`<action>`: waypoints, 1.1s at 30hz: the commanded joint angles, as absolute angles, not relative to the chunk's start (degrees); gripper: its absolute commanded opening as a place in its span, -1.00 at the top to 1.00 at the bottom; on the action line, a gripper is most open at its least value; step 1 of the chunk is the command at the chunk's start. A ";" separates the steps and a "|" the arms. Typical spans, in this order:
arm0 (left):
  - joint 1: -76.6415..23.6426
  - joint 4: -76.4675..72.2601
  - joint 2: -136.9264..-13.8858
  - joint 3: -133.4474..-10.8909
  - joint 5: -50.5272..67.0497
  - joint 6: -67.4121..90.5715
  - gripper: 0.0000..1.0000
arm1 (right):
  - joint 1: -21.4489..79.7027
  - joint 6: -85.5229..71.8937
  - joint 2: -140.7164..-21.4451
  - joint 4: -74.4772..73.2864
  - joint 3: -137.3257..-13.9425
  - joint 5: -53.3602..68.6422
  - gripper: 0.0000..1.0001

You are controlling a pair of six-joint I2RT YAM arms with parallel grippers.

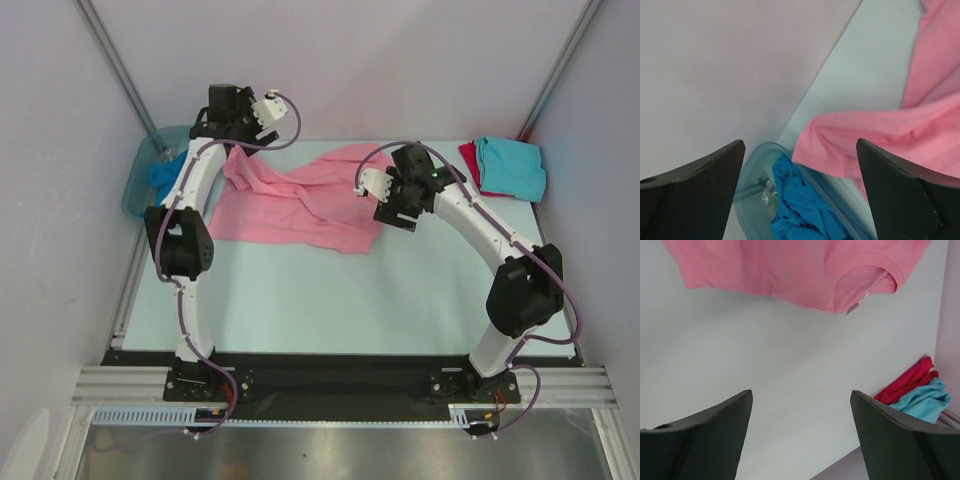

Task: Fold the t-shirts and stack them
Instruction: Flatten the tshirt out

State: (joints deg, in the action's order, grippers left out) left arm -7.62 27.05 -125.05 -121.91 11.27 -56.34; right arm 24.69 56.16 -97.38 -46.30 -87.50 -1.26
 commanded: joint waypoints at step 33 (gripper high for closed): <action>-9.93 37.62 -99.84 -74.62 8.61 -82.18 -0.99 | 35.24 57.22 -113.73 -42.45 -95.10 3.96 -0.57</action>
